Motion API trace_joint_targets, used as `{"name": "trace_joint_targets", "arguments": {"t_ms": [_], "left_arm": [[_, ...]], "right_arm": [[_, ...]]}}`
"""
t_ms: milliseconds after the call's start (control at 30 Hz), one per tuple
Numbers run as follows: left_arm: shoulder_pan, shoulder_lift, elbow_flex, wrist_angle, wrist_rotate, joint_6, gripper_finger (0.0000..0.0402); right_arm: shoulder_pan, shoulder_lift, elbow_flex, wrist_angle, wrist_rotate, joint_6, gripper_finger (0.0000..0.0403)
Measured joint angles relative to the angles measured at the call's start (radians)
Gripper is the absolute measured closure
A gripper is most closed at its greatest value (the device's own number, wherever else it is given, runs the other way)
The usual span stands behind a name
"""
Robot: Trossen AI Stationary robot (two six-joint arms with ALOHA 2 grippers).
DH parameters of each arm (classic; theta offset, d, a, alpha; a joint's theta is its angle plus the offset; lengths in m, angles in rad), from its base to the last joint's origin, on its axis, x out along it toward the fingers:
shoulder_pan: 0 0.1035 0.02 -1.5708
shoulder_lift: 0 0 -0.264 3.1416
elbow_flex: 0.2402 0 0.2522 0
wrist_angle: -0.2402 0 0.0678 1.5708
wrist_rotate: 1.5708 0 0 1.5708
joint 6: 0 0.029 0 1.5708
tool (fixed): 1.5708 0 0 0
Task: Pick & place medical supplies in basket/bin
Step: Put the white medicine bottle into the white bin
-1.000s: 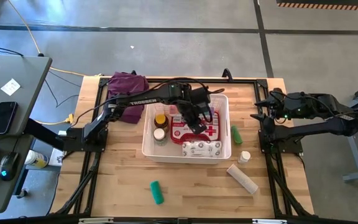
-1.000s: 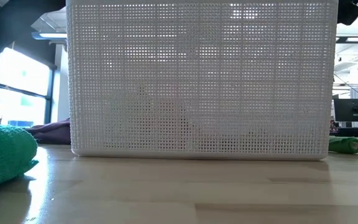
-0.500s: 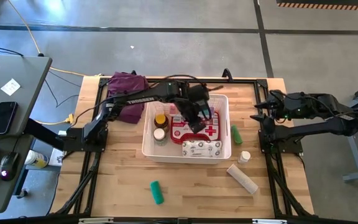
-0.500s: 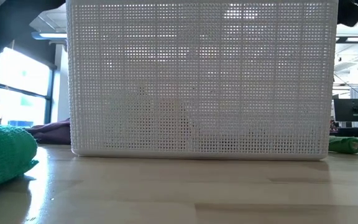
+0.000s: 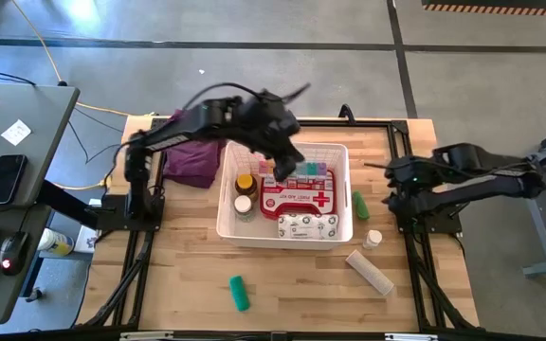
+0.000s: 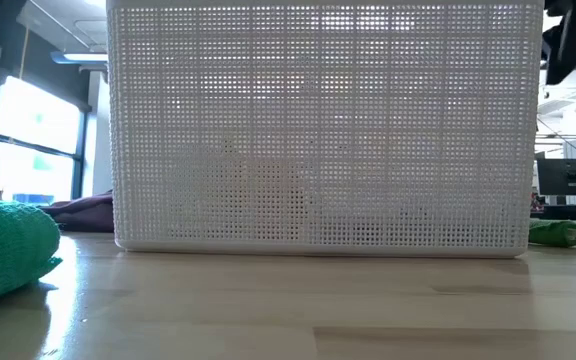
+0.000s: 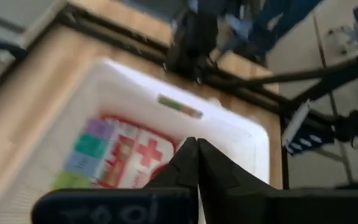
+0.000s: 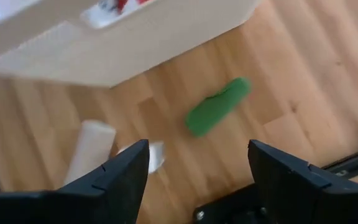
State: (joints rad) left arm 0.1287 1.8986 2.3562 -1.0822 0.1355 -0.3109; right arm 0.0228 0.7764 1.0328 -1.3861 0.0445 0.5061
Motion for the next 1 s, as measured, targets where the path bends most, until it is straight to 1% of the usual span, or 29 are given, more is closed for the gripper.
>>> {"name": "trace_joint_targets", "arguments": {"t_ms": [67, 133, 200, 267, 433, 533, 633, 767, 867, 933, 1000], "left_arm": [[-0.01, -0.04, 0.0, 0.002, -0.041, 0.014, 0.037], [-0.028, -0.078, 0.0, 0.015, -0.09, 0.044, 0.0374], [-0.055, -0.108, 0.0, 0.042, -0.149, 0.069, 0.0372], [-0.077, -0.13, 0.0, 0.063, -0.179, 0.081, 0.0363], [-0.13, -0.142, -0.001, 0.165, -0.191, 0.104, 0.0341], [-0.155, -0.149, 0.0, 0.251, -0.19, 0.108, 0.0342], [-0.166, -0.149, 0.0, 0.32, -0.19, 0.108, 0.0352], [-0.162, -0.157, 0.0, 0.379, -0.19, 0.11, 0.0371], [-0.162, -0.16, 0.0, 0.39, -0.195, 0.102, 0.0376], [-0.162, -0.157, 0.0, 0.381, -0.212, 0.079, 0.037], [-0.162, -0.156, 0.0, 0.375, -0.229, 0.057, 0.0355]], "right_arm": [[0.028, 0.019, 0.0, -0.001, -0.033, 0.0, 0.0132], [0.063, 0.035, 0.0, -0.001, -0.037, 0.001, 0.0121], [0.099, 0.051, 0.0, -0.001, -0.021, 0.002, 0.0109], [0.134, 0.07, 0.0, 0.0, 0.011, 0.002, 0.0096], [0.237, 0.163, 0.0, 0.03, 0.021, -0.022, 0.0067], [0.295, 0.234, -0.002, 0.029, 0.024, -0.043, 0.0058], [0.331, 0.265, -0.004, 0.018, 0.027, 0.01, 0.0057], [0.388, 0.225, -0.101, 0.09, -0.043, 0.111, 0.0057], [0.43, 0.174, -0.193, 0.149, -0.052, 0.14, 0.0056], [0.442, 0.145, -0.241, 0.211, -0.037, 0.14, 0.0056], [0.458, 0.127, -0.283, 0.27, -0.029, 0.122, 0.0056]]}}
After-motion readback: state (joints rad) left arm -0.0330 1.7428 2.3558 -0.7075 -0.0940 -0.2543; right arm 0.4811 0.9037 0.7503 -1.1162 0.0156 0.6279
